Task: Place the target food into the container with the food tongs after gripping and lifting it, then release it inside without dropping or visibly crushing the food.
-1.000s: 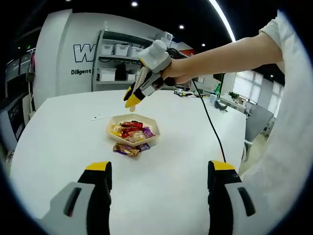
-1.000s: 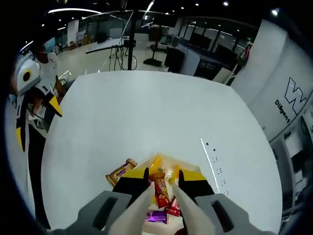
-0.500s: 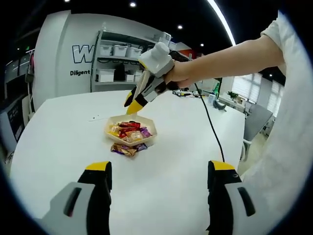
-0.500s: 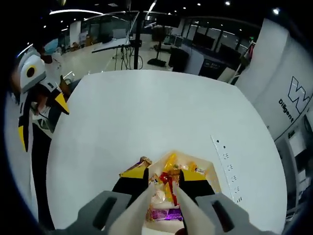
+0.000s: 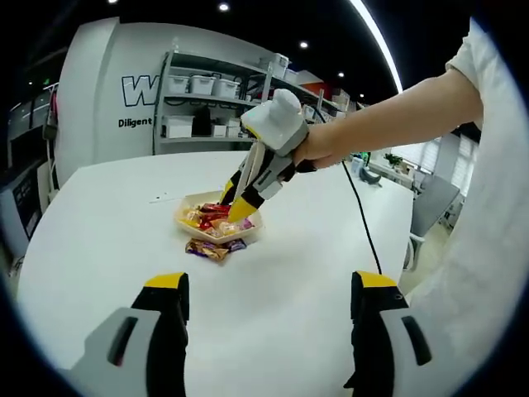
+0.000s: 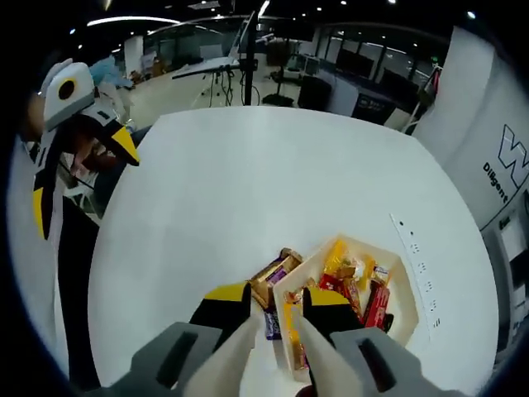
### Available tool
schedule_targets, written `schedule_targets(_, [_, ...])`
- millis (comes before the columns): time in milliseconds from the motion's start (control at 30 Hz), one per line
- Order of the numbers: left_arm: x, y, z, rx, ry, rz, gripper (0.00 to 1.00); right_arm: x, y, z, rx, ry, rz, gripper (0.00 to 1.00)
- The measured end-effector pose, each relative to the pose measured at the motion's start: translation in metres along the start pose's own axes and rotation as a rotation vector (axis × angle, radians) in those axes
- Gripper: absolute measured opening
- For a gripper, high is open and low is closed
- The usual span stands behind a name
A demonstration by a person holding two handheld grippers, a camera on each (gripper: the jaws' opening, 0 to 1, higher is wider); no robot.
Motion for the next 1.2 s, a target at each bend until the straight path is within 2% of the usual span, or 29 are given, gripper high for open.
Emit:
schedule_targets(300, [0.001, 0.003, -0.002, -0.001, -0.001, -0.002, 0.77, -0.021, -0.002, 0.010, 0.004, -0.005, 0.003, 0.19])
schedule_targets(533, [0.000, 0.007, -0.006, -0.002, -0.009, -0.011, 0.77, -0.029, -0.006, 0.024, 0.006, -0.008, -0.015, 0.20])
schedule_targets(733, [-0.001, 0.011, -0.011, -0.003, -0.021, -0.028, 0.77, -0.033, -0.009, 0.036, 0.004, -0.025, -0.059, 0.20])
schedule_targets(900, [-0.005, 0.016, -0.013, -0.005, -0.030, -0.041, 0.77, -0.029, -0.015, 0.041, -0.002, -0.009, -0.093, 0.20])
schedule_targets(1200, [-0.010, 0.018, -0.014, -0.004, -0.038, -0.058, 0.77, -0.029, -0.020, 0.050, -0.017, -0.013, -0.115, 0.21])
Point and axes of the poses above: the point that each gripper's makers call its tool centre point, and the gripper's own axes: z roughly forward along the fingers, x roughly to its right, y roughly out of its underside, the point moved 7 cm from there along -z, roughly backward along the fingers, and after that the axes turned 12 degrees about -x, right-handed, at the moved point
